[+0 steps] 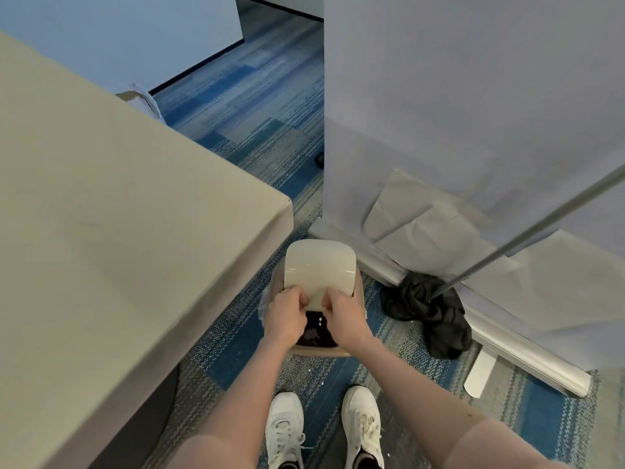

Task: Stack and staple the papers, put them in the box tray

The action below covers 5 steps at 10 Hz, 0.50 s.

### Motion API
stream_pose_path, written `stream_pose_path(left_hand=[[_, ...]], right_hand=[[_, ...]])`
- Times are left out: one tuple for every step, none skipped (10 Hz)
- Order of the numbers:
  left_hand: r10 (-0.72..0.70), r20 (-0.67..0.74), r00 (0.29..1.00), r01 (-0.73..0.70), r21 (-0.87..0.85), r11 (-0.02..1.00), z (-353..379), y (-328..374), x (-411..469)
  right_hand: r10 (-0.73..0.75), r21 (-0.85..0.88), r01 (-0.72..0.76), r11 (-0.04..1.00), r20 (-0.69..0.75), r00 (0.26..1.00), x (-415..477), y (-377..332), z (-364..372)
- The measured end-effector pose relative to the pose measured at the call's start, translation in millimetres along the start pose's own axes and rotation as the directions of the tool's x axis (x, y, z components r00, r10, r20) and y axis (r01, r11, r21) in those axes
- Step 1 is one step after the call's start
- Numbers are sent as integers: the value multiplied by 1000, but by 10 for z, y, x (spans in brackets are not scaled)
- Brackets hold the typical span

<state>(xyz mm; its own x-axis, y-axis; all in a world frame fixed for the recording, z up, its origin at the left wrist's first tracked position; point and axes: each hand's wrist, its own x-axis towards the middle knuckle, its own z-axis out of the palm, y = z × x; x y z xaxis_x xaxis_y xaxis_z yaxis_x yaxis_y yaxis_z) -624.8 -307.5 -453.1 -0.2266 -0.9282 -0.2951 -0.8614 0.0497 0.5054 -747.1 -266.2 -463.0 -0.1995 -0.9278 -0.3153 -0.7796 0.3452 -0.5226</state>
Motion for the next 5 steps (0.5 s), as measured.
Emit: stream_pose_path(left_hand=[[7, 32, 999, -7, -17, 1000, -12, 3, 2], [21, 69, 997, -18, -45, 999, -49, 7, -4], [50, 53, 997, -50, 4, 999, -87, 14, -19], [25, 53, 998, -25, -7, 1000, -205, 107, -56], [74, -53, 996, -73, 37, 997, -317, 219, -123]], right_hand=[[18, 31, -17, 999, -18, 1000, 12, -4, -13], [18, 29, -18, 999, -8, 1000, 4, -29, -61], [31, 64, -31, 997, 8, 999, -12, -39, -74], [62, 128, -62, 990, 8, 998, -54, -106, -168], [48, 158, -47, 986, -2, 999, -129, -146, -287]])
